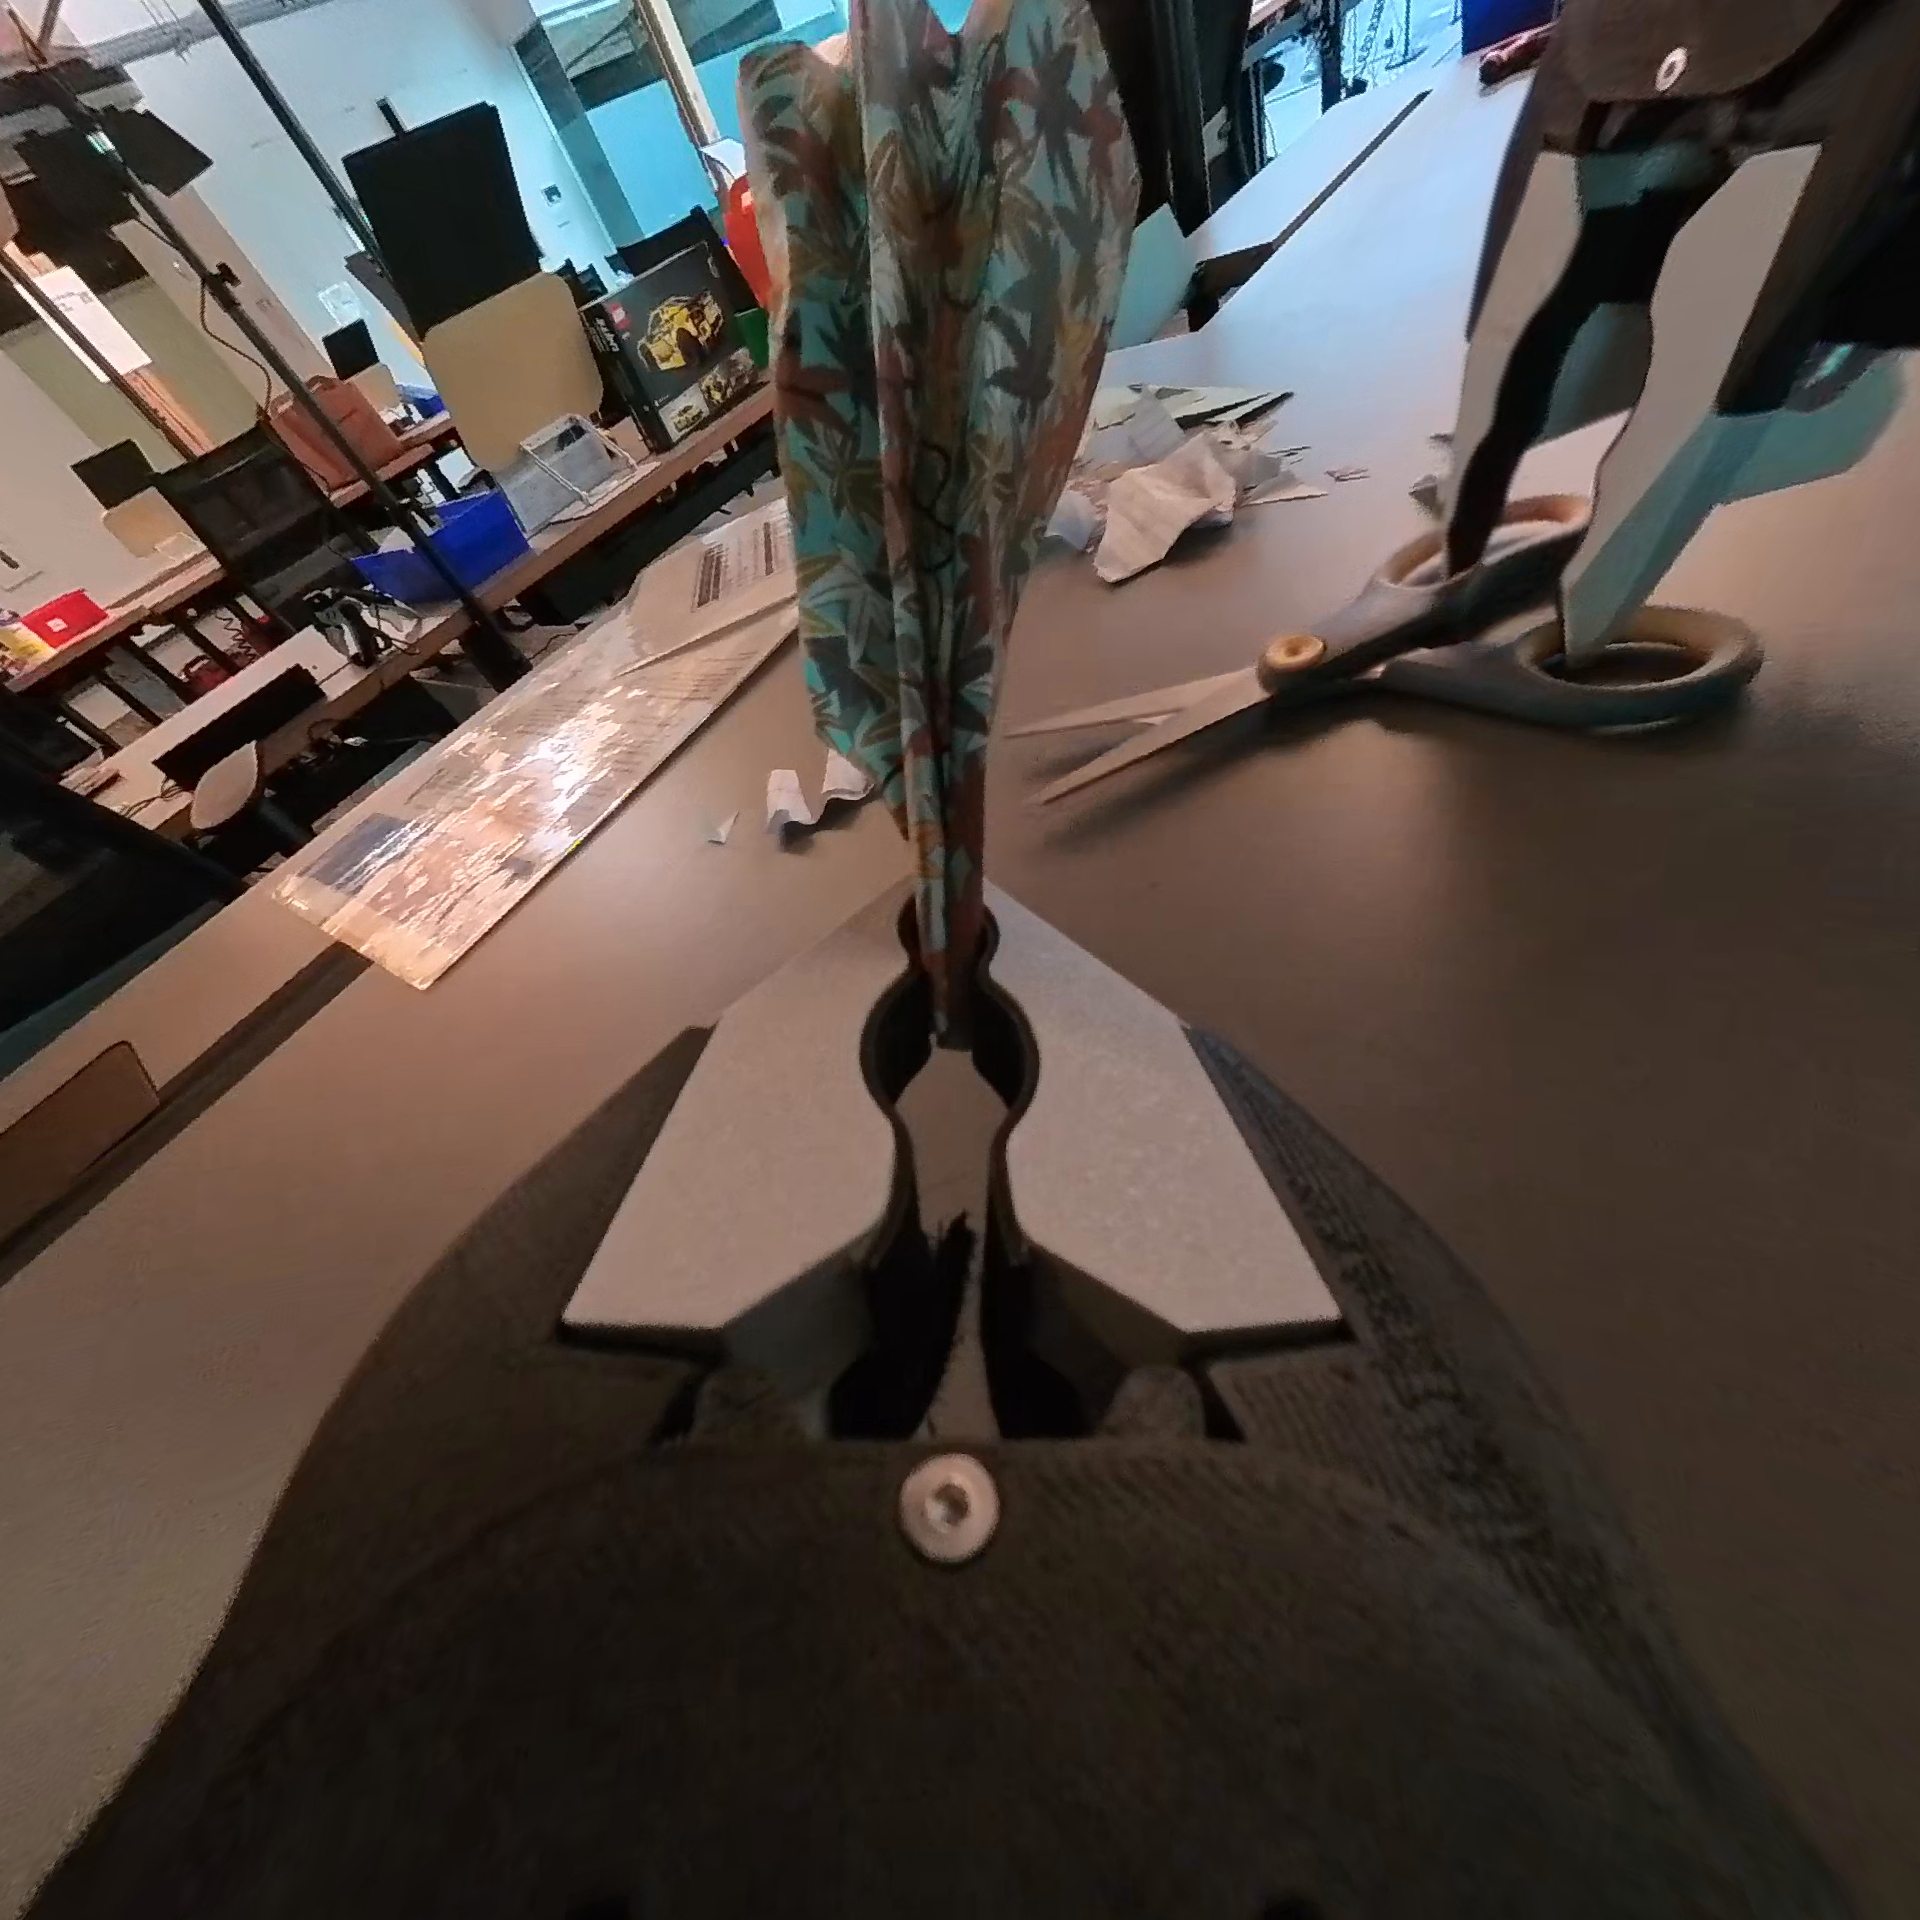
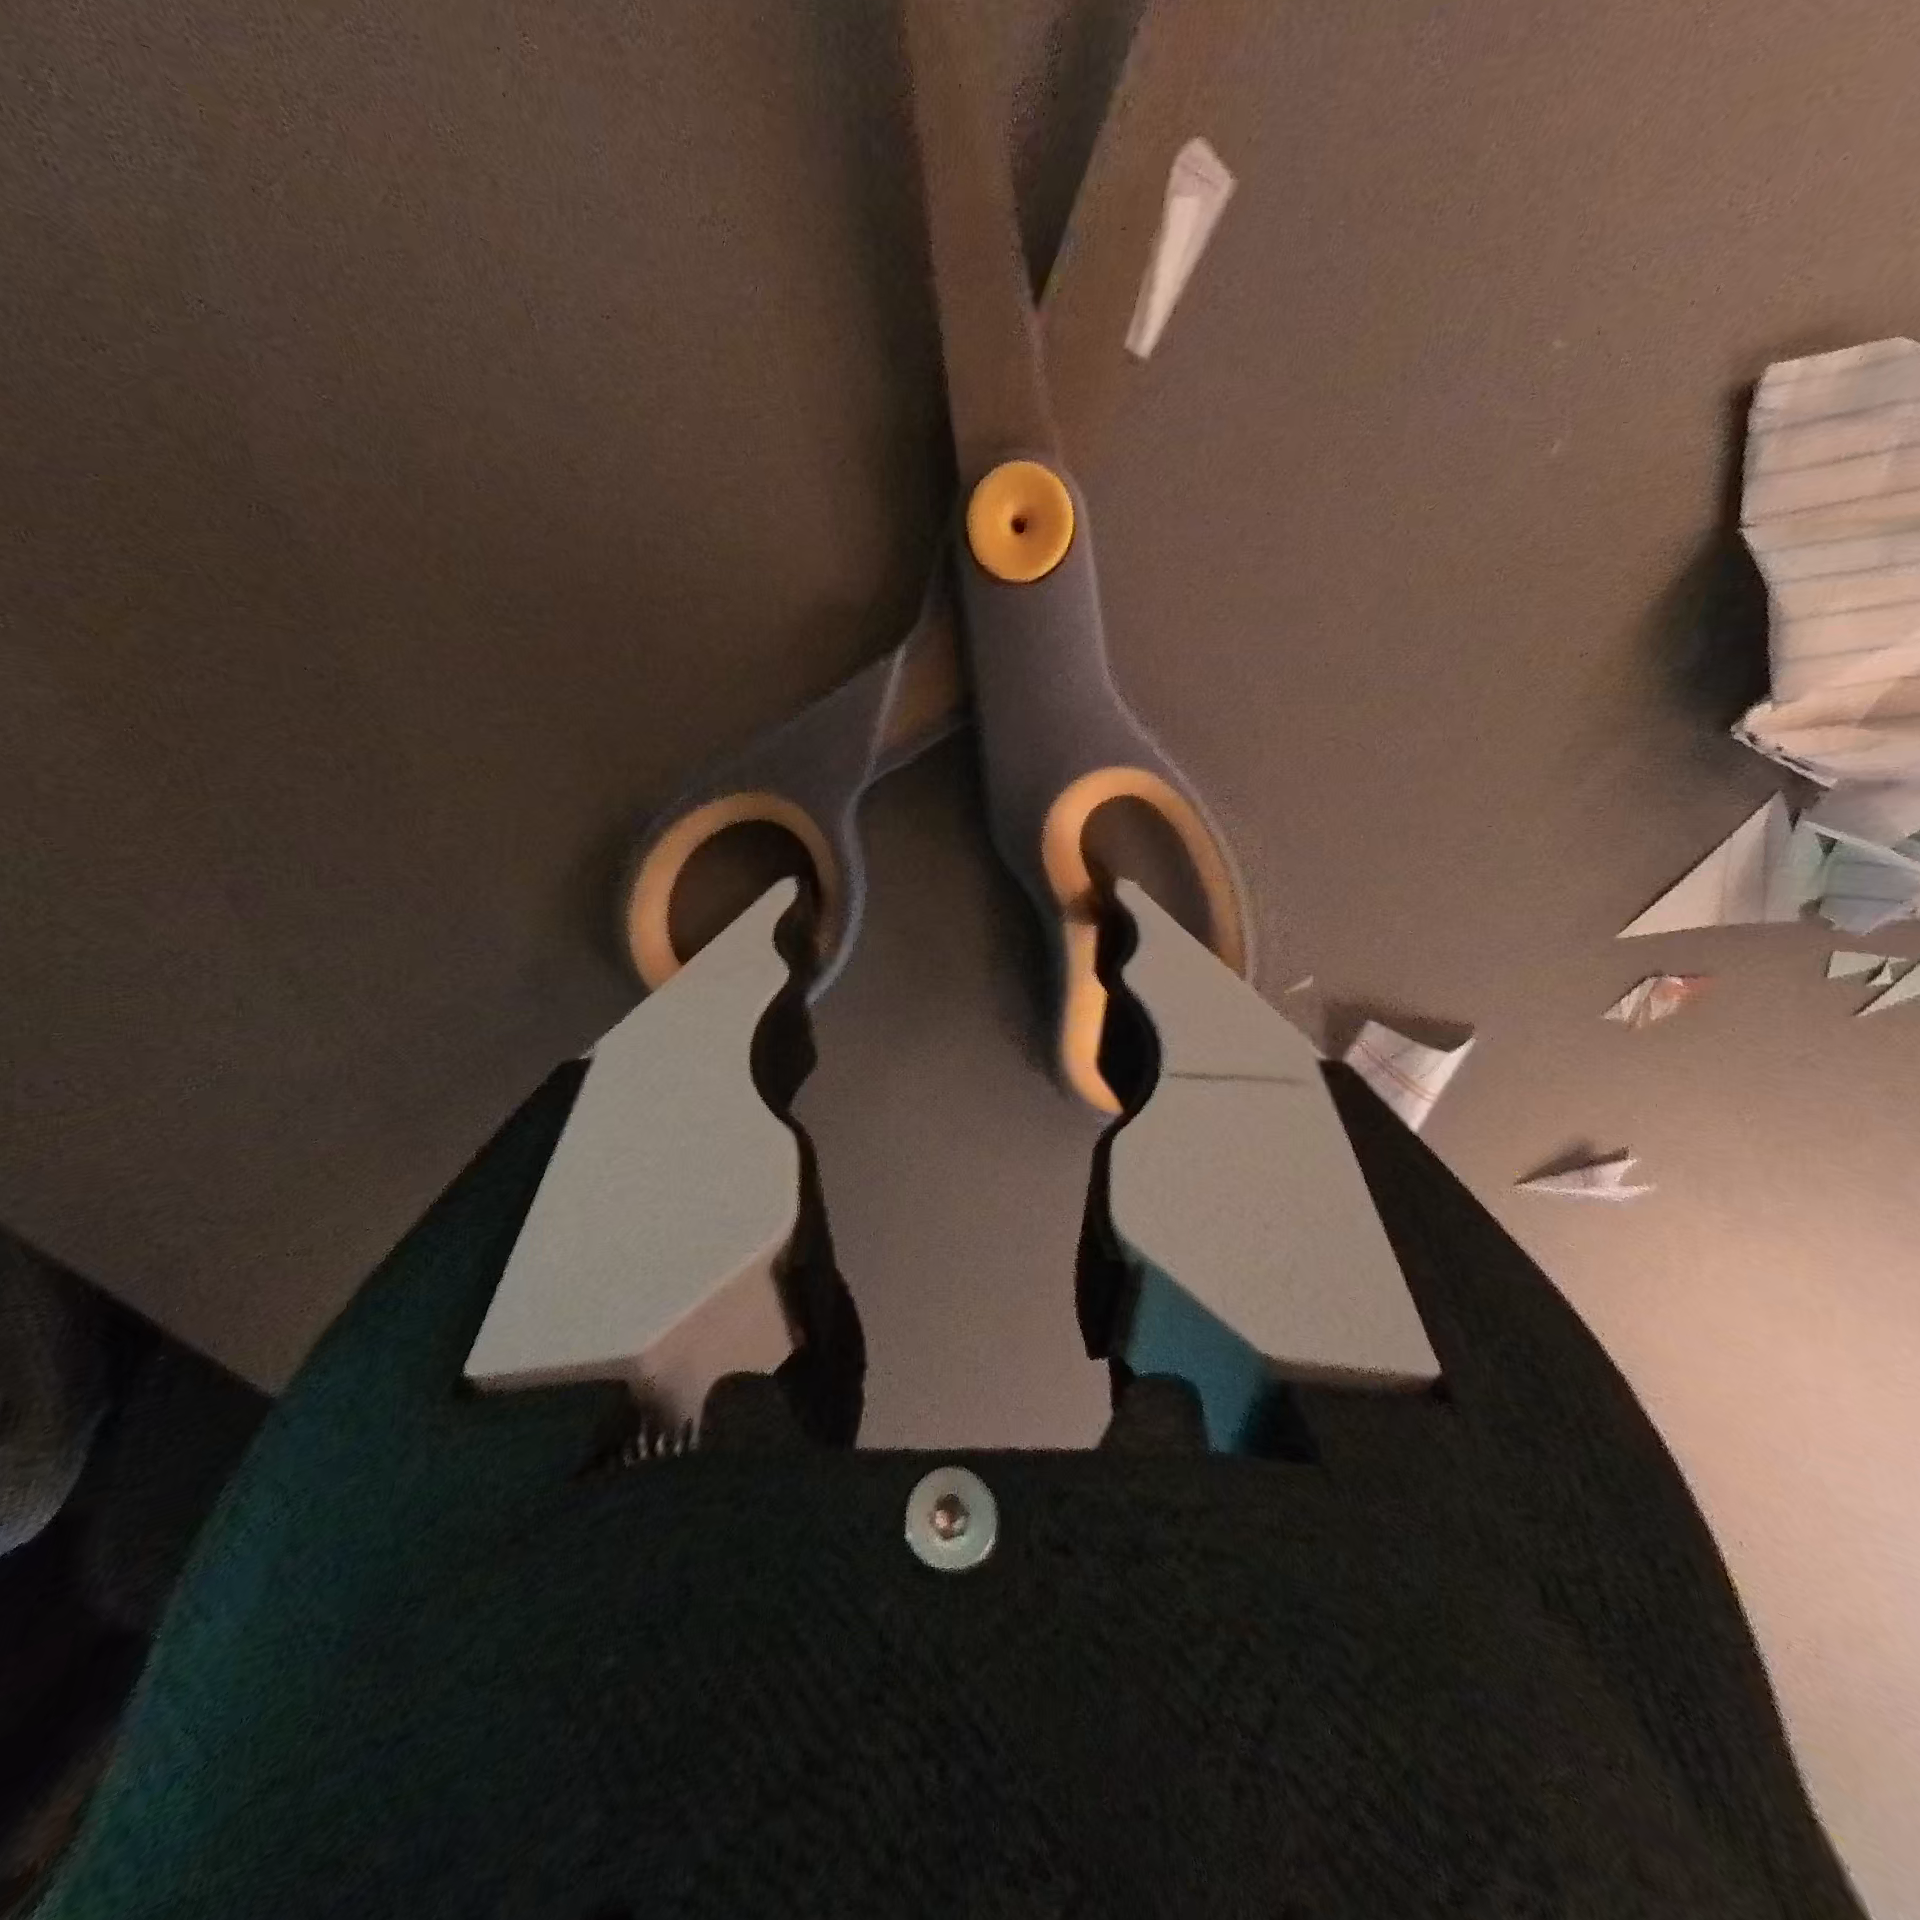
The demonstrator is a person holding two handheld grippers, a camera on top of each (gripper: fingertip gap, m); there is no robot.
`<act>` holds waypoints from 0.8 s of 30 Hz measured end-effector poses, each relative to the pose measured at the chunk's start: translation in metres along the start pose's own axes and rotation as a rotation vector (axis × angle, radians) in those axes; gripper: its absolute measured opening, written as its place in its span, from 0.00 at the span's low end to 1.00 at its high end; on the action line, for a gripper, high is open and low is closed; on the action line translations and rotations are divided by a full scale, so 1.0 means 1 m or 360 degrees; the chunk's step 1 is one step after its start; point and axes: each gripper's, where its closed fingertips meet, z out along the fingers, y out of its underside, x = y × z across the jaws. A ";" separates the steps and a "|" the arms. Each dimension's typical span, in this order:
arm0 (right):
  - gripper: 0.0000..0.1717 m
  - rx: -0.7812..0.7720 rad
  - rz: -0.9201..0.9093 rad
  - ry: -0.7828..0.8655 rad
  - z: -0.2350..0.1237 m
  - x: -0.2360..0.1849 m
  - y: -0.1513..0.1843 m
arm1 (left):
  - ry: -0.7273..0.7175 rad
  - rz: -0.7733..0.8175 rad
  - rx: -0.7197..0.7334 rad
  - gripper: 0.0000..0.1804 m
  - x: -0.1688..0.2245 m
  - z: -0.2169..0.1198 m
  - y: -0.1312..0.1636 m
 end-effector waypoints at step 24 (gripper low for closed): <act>0.12 0.0259 -0.0048 0.0104 -0.003 -0.053 0.001 | 0.0090 -0.0133 -0.0204 0.00 -0.004 0.001 0.019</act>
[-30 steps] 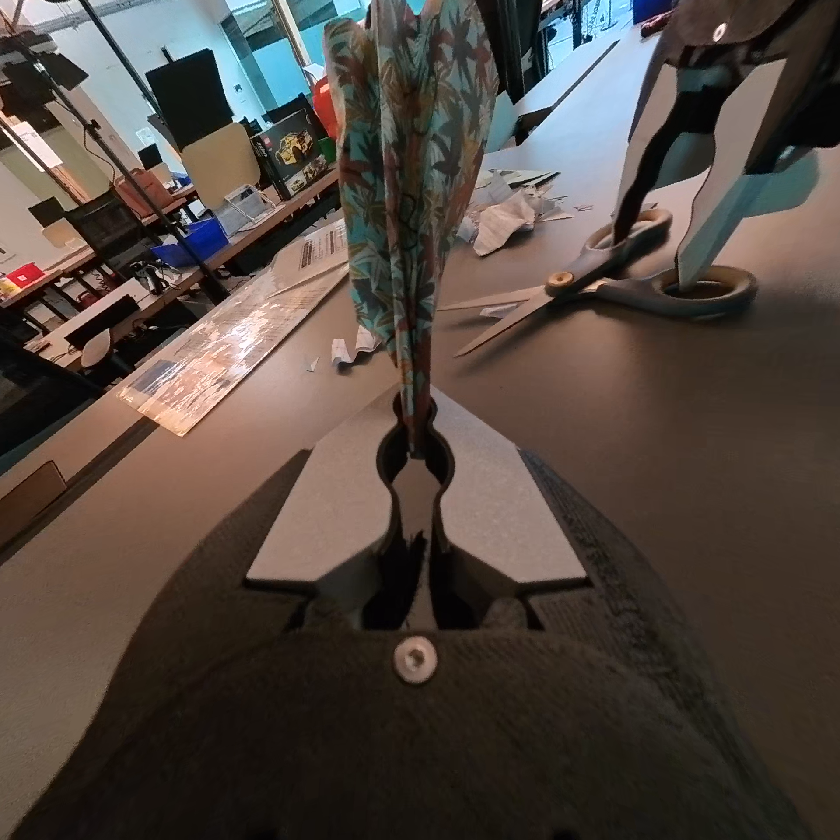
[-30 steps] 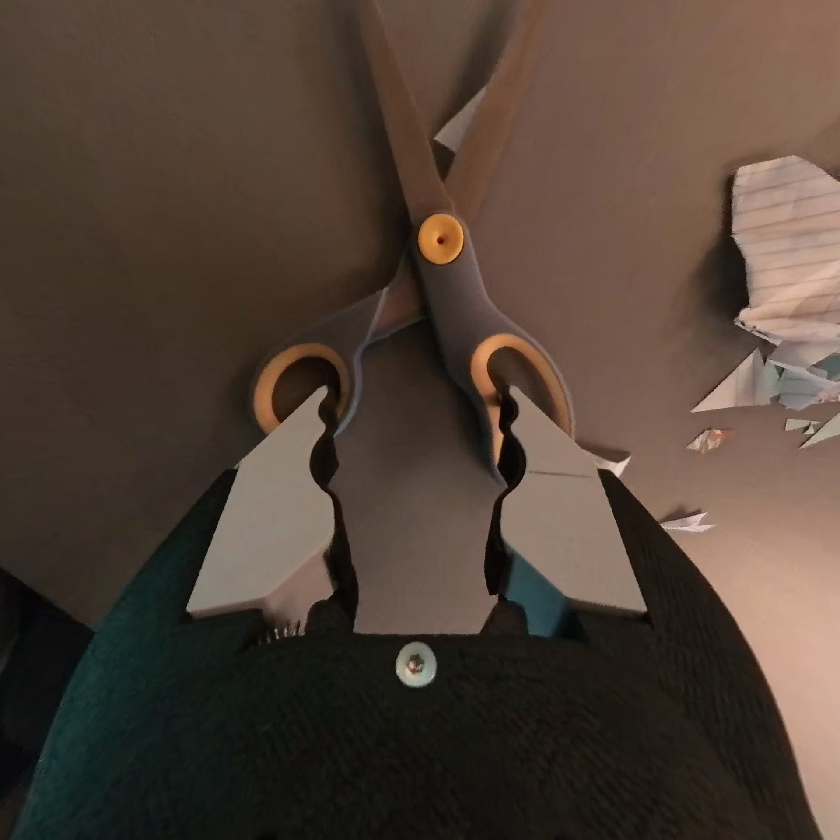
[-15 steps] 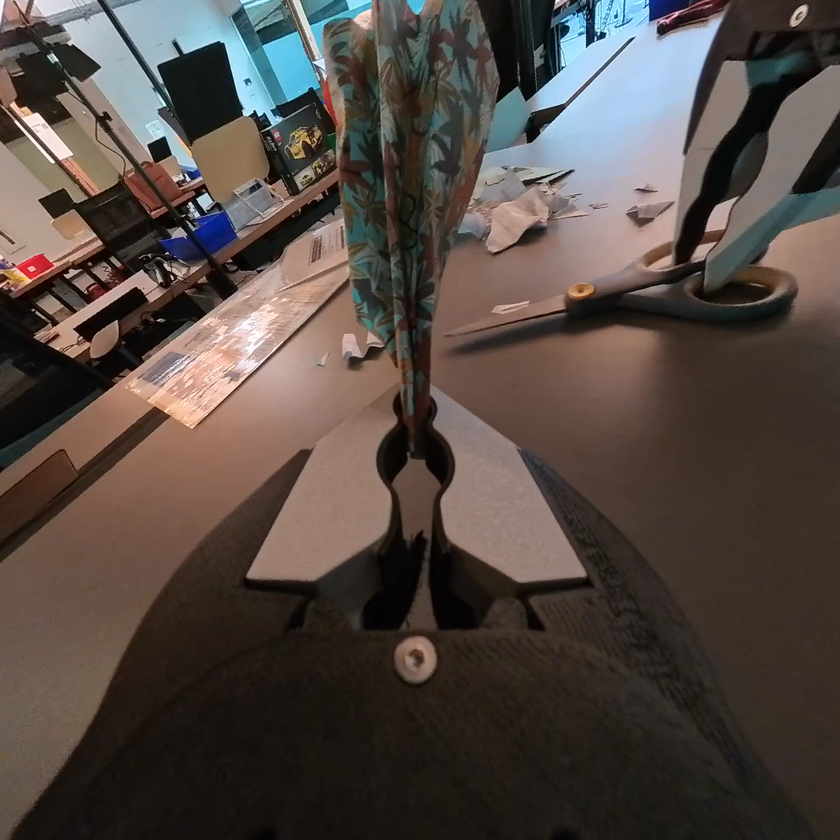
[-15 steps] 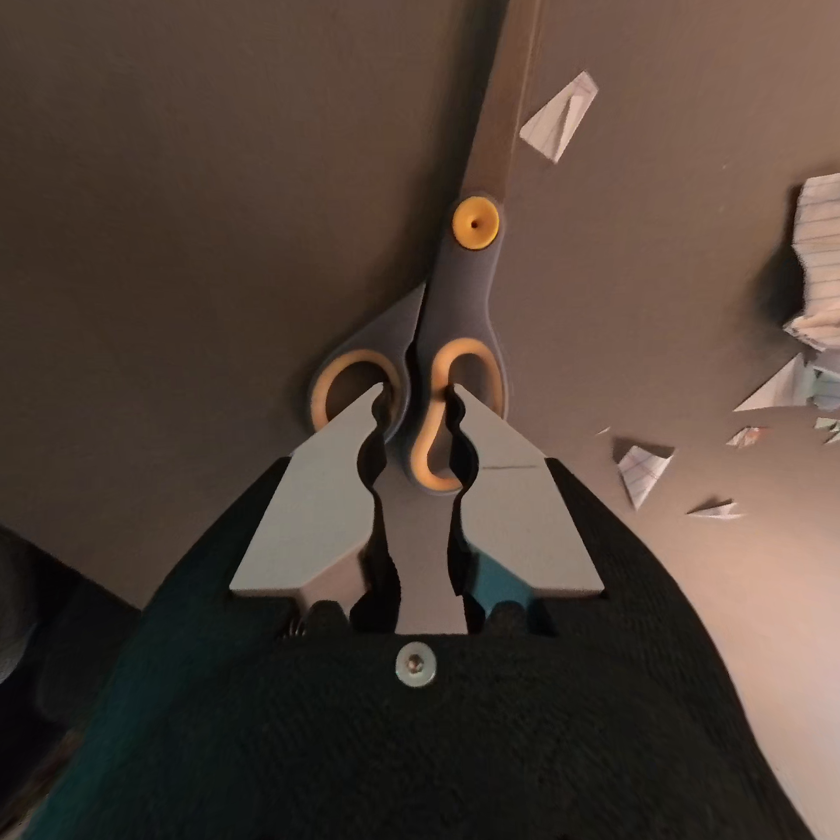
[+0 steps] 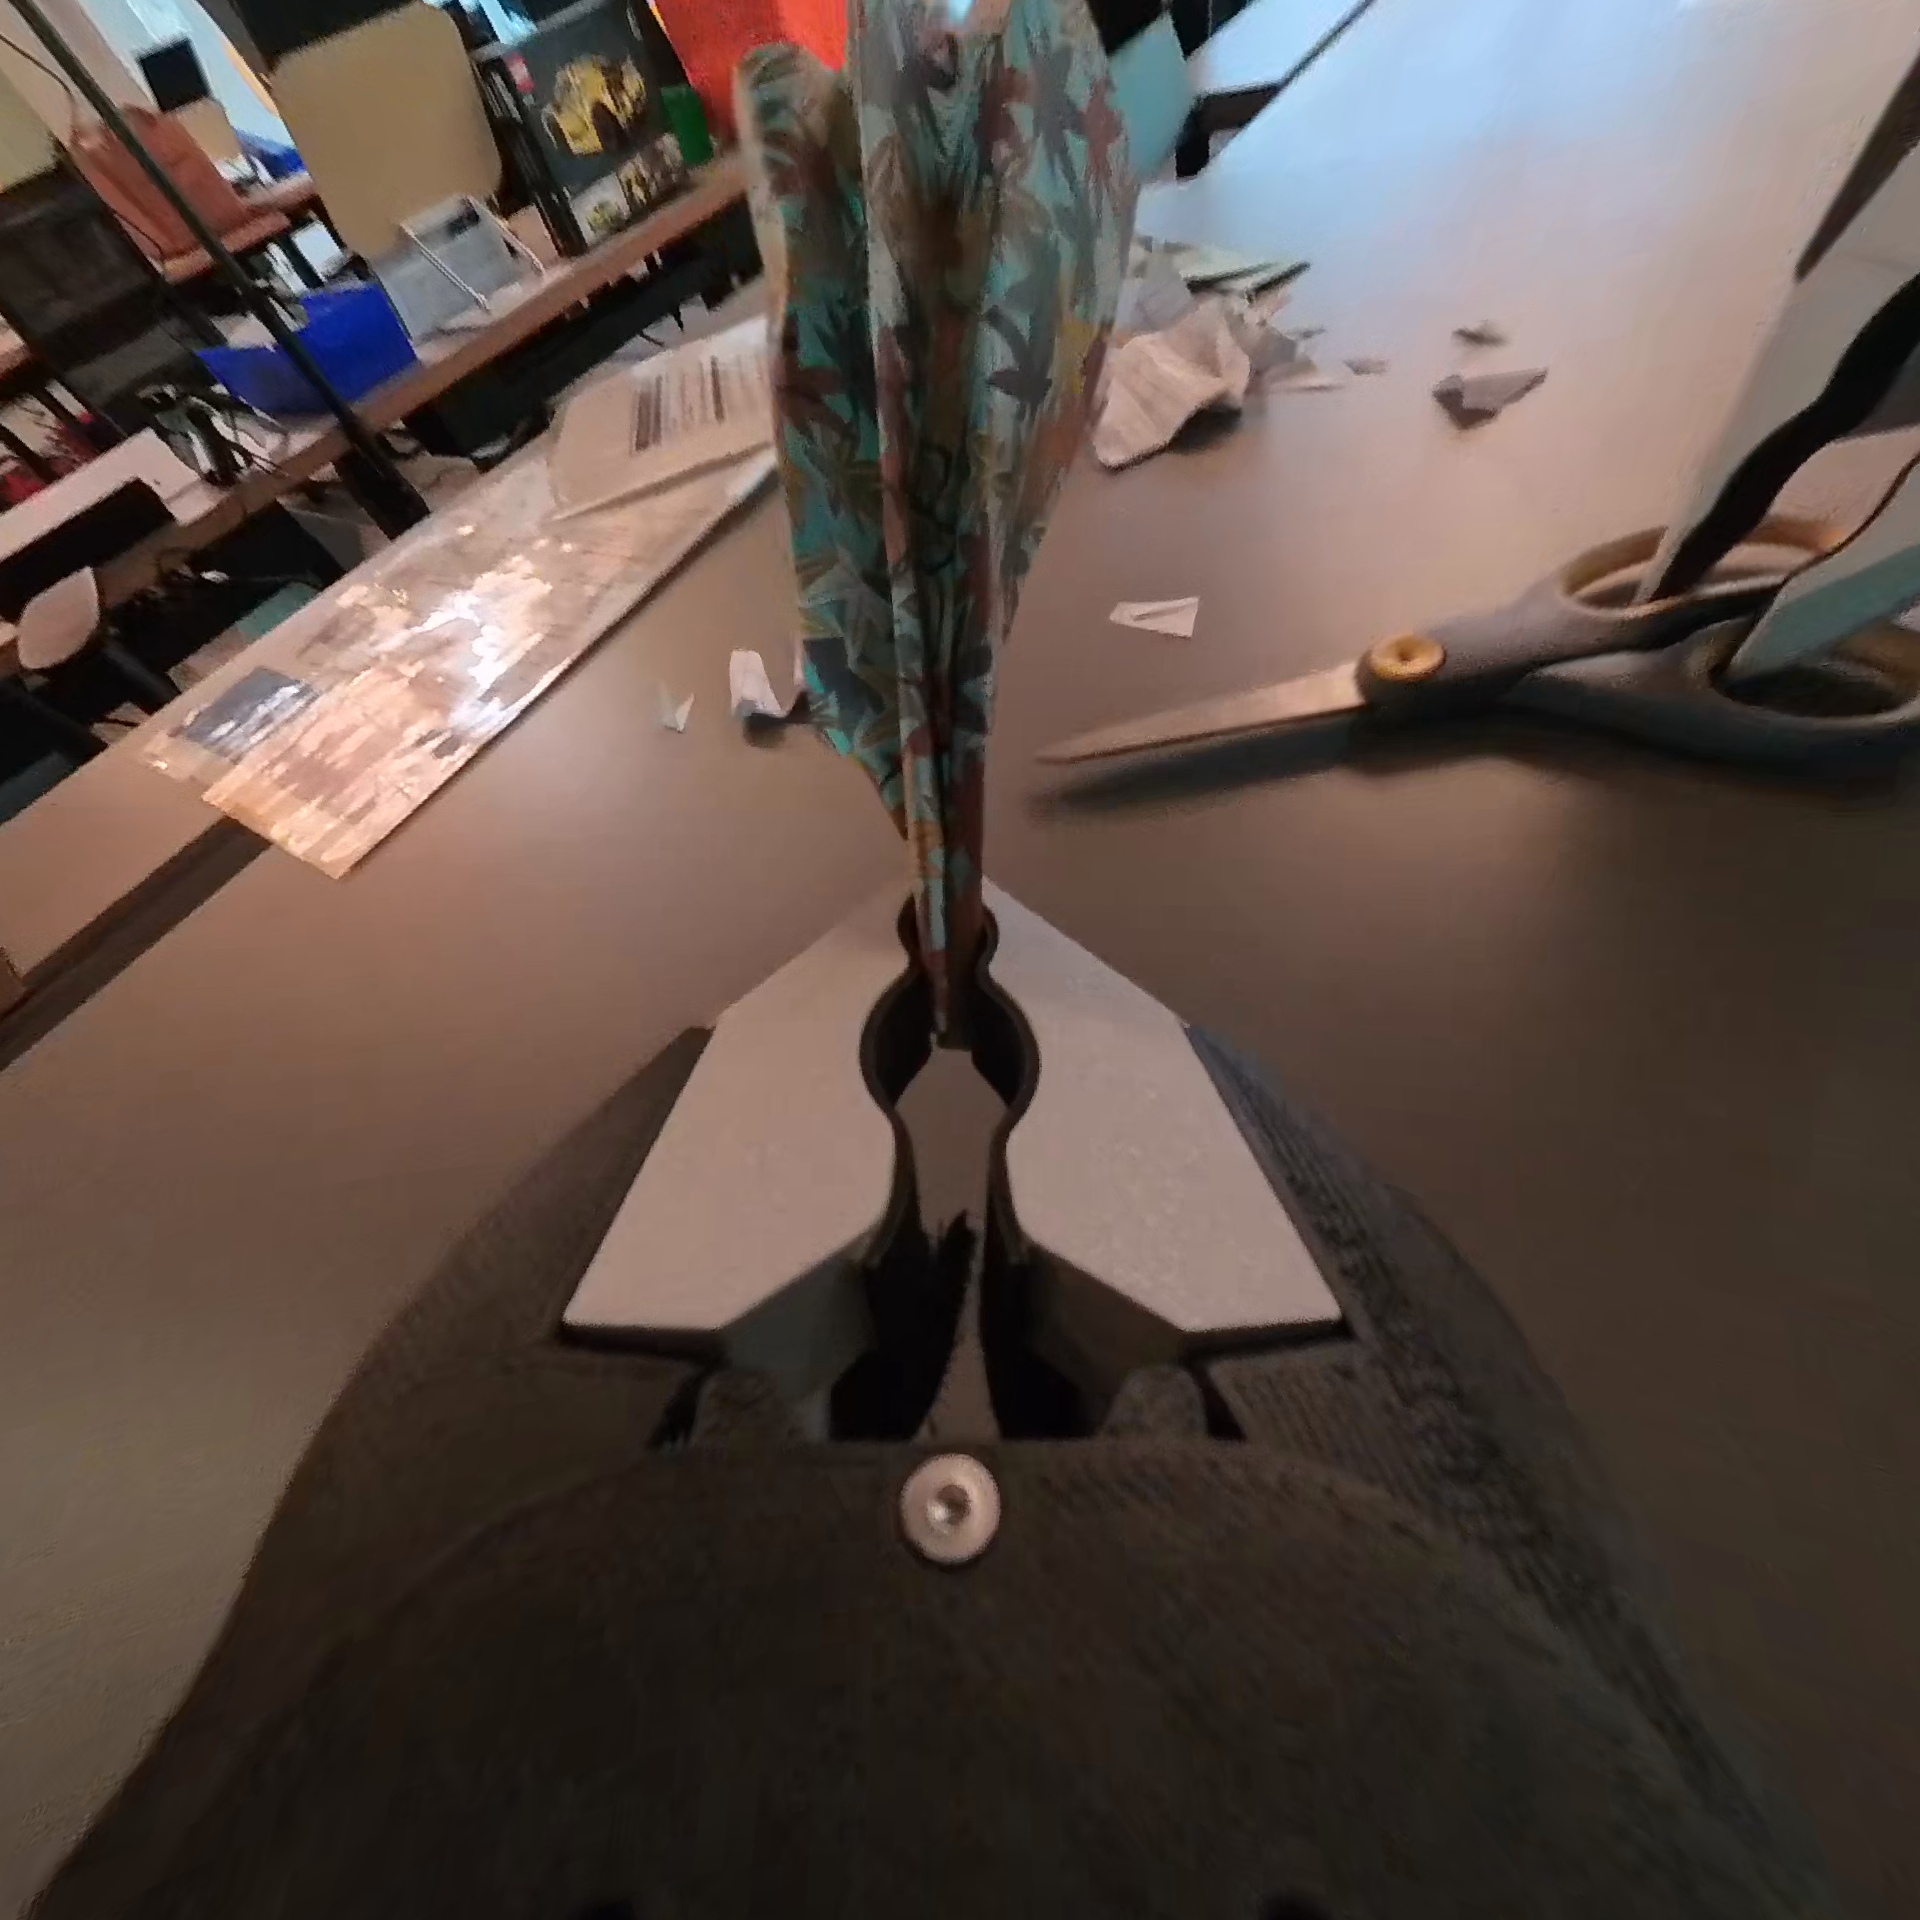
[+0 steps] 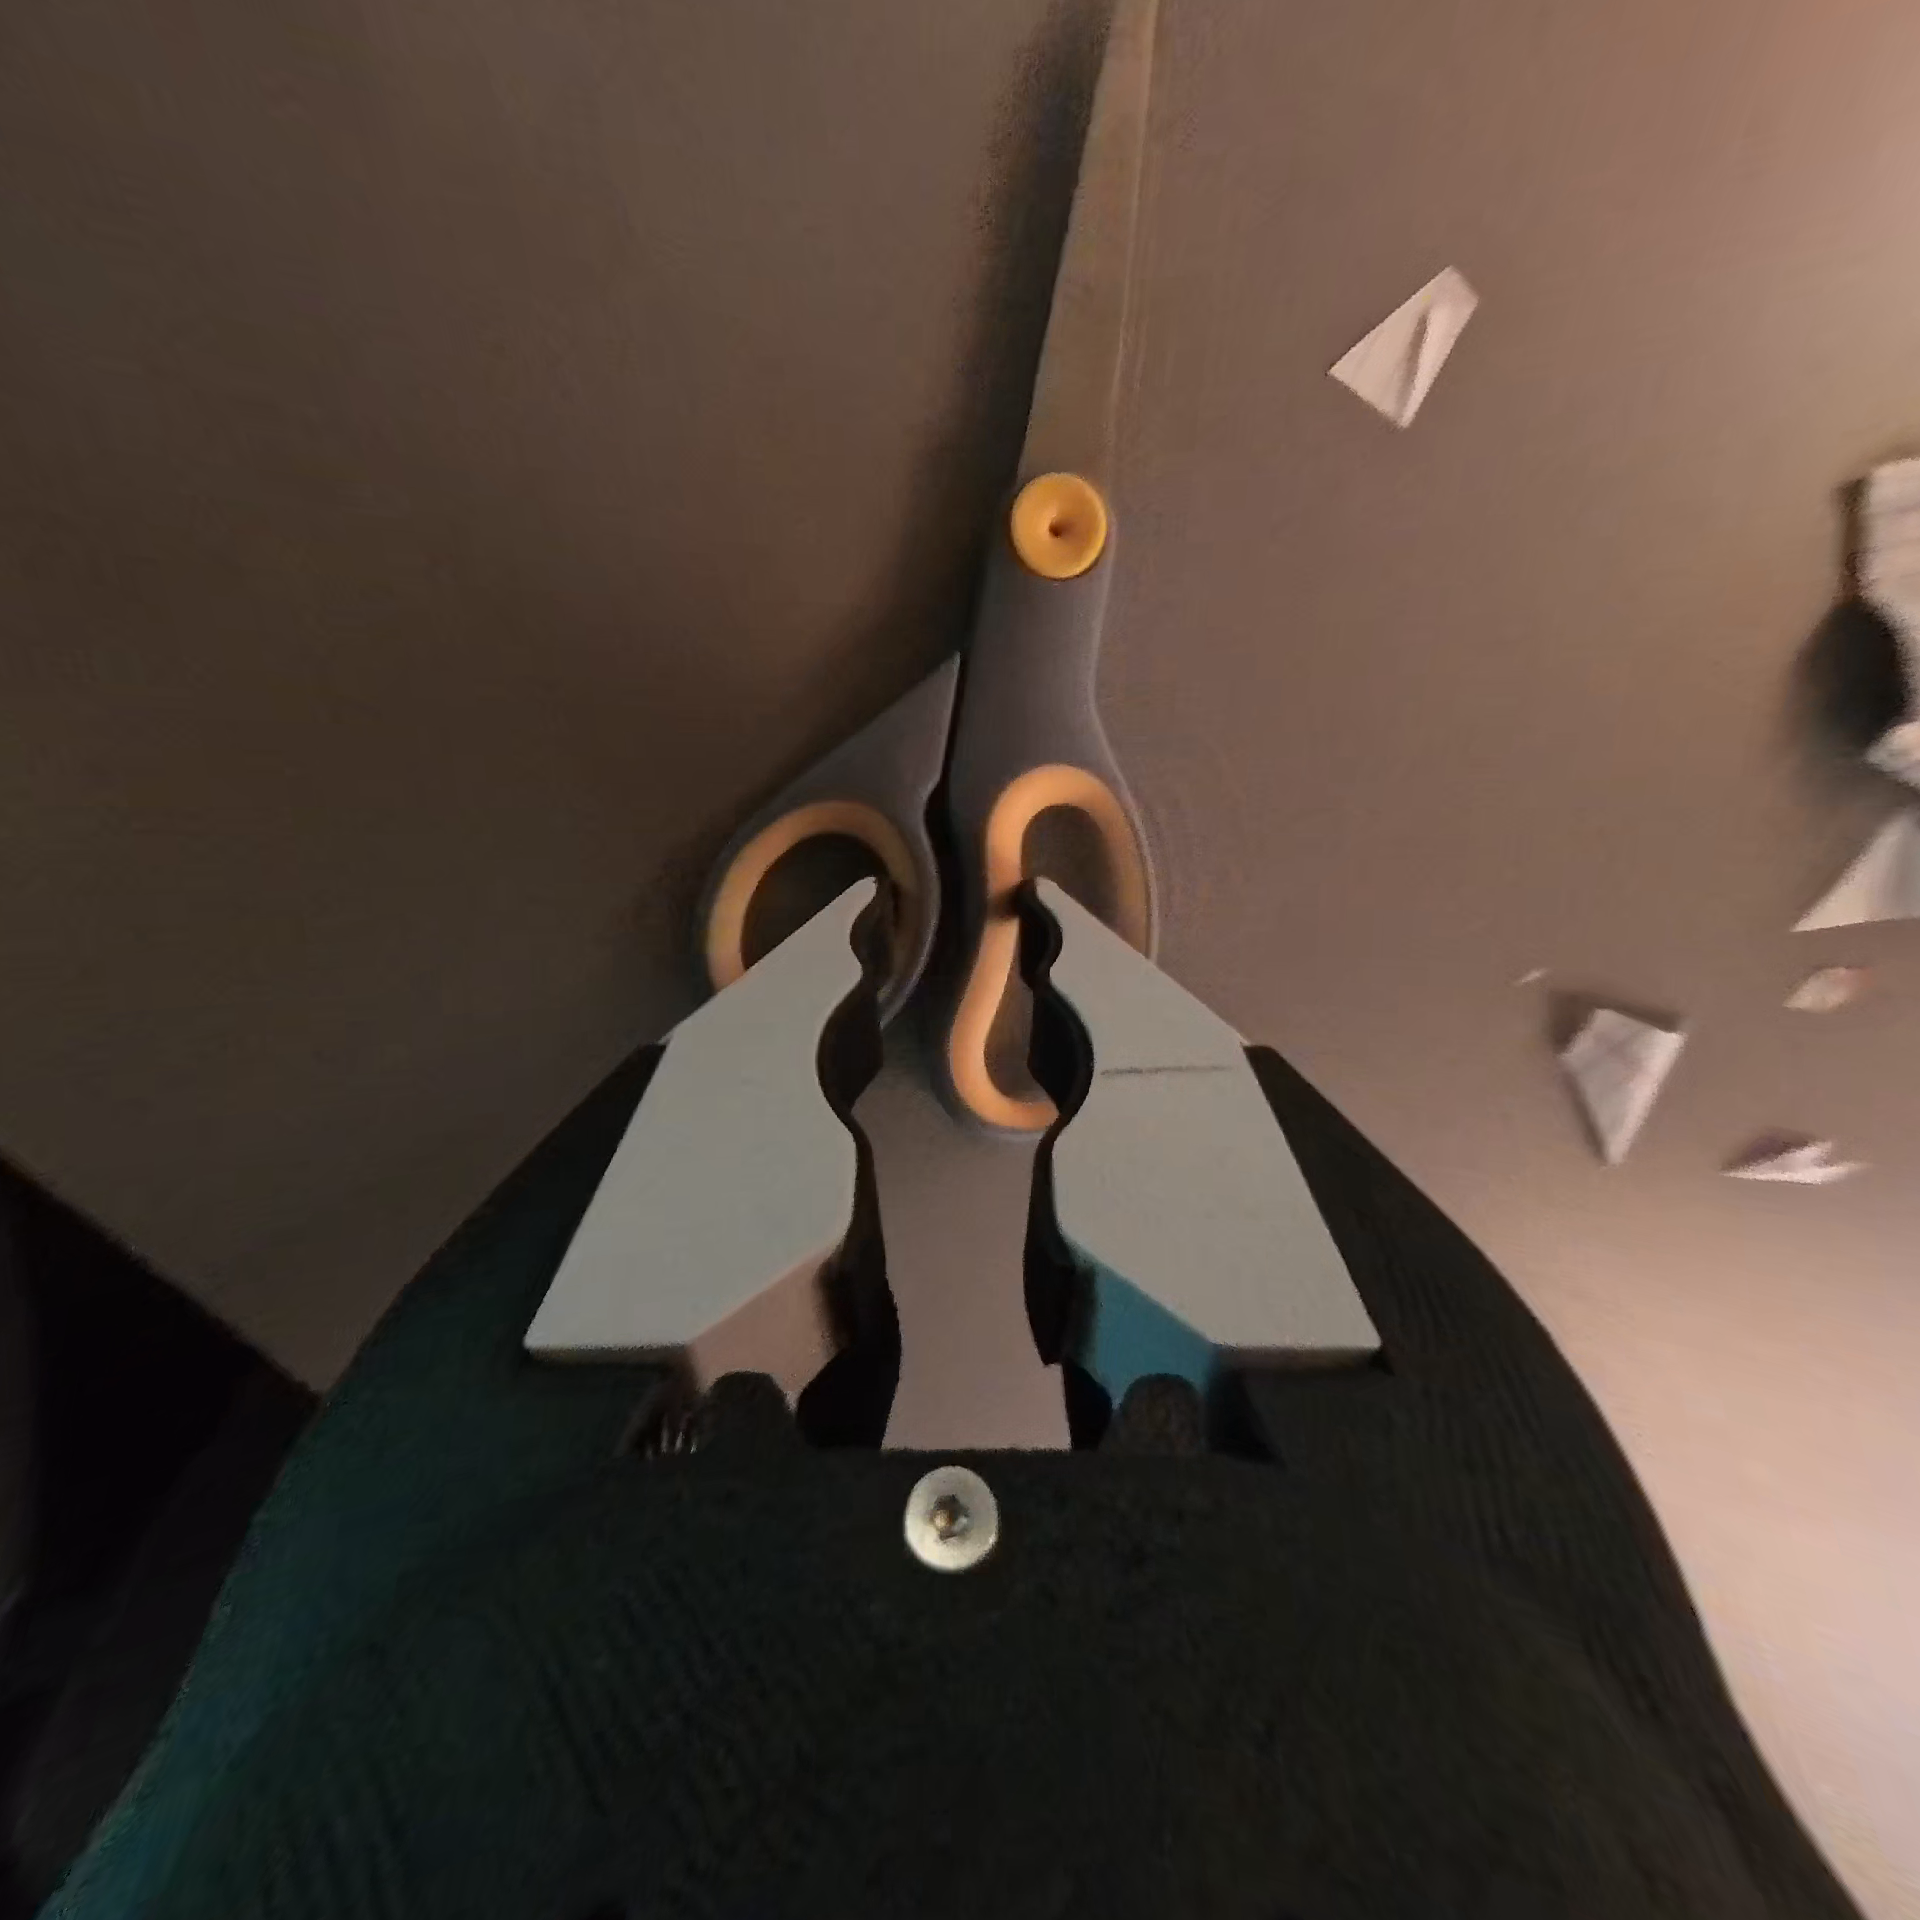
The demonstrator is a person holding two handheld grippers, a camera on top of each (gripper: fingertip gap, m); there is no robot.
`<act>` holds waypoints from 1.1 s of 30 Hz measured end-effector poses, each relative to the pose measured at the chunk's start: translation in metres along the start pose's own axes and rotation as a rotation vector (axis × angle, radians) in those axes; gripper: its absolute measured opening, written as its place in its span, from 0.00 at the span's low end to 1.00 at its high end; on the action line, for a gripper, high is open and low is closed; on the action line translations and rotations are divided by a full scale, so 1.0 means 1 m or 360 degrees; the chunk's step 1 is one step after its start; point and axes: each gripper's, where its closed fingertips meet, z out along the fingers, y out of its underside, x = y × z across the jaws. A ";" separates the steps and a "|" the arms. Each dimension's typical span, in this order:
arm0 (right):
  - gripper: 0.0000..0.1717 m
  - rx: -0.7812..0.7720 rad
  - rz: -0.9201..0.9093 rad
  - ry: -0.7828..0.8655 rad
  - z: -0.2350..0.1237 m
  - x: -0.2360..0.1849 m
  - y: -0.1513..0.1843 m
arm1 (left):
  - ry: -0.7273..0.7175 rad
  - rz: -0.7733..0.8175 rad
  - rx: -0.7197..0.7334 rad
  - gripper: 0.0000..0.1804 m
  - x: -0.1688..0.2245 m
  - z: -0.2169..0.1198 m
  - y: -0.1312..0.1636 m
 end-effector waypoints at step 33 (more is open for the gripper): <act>0.43 -0.0107 -0.0190 -0.0223 0.008 -0.008 -0.006 | -0.0270 0.0761 -0.0379 0.00 -0.053 -0.033 0.025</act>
